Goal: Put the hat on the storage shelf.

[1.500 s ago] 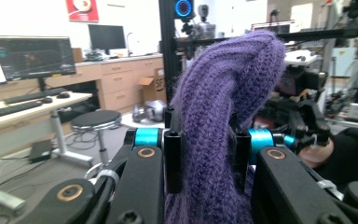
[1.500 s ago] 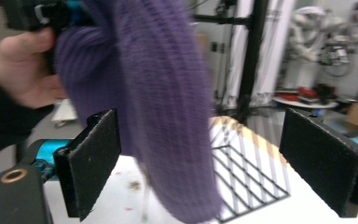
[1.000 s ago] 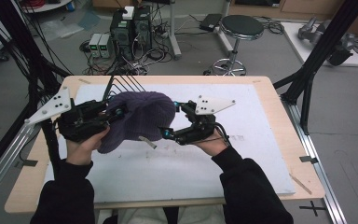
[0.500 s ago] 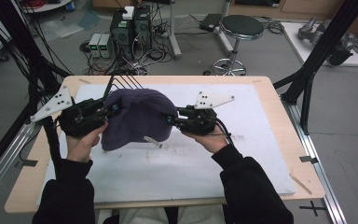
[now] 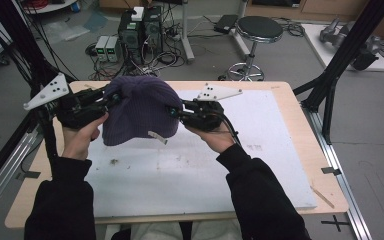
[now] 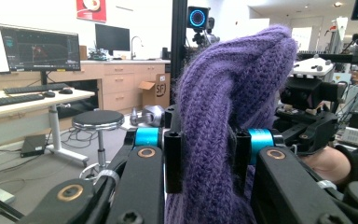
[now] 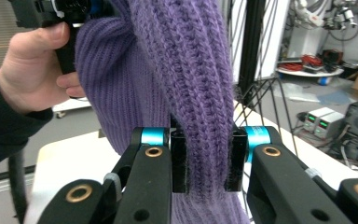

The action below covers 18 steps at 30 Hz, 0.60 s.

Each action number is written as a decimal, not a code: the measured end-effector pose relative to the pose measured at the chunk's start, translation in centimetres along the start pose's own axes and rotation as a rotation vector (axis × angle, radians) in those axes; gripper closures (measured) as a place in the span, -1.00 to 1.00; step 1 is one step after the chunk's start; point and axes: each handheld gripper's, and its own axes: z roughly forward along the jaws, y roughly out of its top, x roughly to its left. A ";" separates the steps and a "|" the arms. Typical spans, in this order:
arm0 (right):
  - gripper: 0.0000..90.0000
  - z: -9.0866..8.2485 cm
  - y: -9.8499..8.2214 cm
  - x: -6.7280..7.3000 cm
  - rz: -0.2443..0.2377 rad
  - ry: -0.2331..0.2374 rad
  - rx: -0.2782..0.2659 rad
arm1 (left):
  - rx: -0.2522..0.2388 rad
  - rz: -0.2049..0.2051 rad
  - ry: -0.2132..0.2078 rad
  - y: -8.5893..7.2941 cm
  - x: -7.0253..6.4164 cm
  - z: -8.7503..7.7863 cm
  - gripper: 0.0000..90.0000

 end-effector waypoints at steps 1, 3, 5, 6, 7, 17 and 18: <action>0.73 0.2 0.3 0.0 -0.002 -0.010 0.004 | 0.000 -0.001 0.001 0.3 0.4 0.0 0.65; 0.73 0.8 1.2 0.1 -0.011 -0.023 0.007 | -0.002 0.002 0.004 0.6 0.9 -0.1 0.65; 0.73 1.2 1.7 0.3 -0.017 -0.035 0.009 | -0.001 0.008 0.010 1.0 1.4 -0.2 0.65; 0.73 1.2 1.7 0.3 -0.017 -0.035 0.009 | 0.000 0.009 0.014 1.3 1.7 -0.3 0.65; 0.73 1.5 2.0 0.4 -0.021 -0.042 0.011 | -0.002 0.009 0.019 1.5 2.0 -0.3 0.65; 0.73 4.2 5.1 1.2 -0.025 -0.127 -0.027 | -0.038 0.004 0.026 3.8 5.2 -0.8 0.65; 0.73 4.4 5.3 1.2 -0.025 -0.136 -0.029 | -0.039 0.003 0.028 4.0 5.5 -0.7 0.65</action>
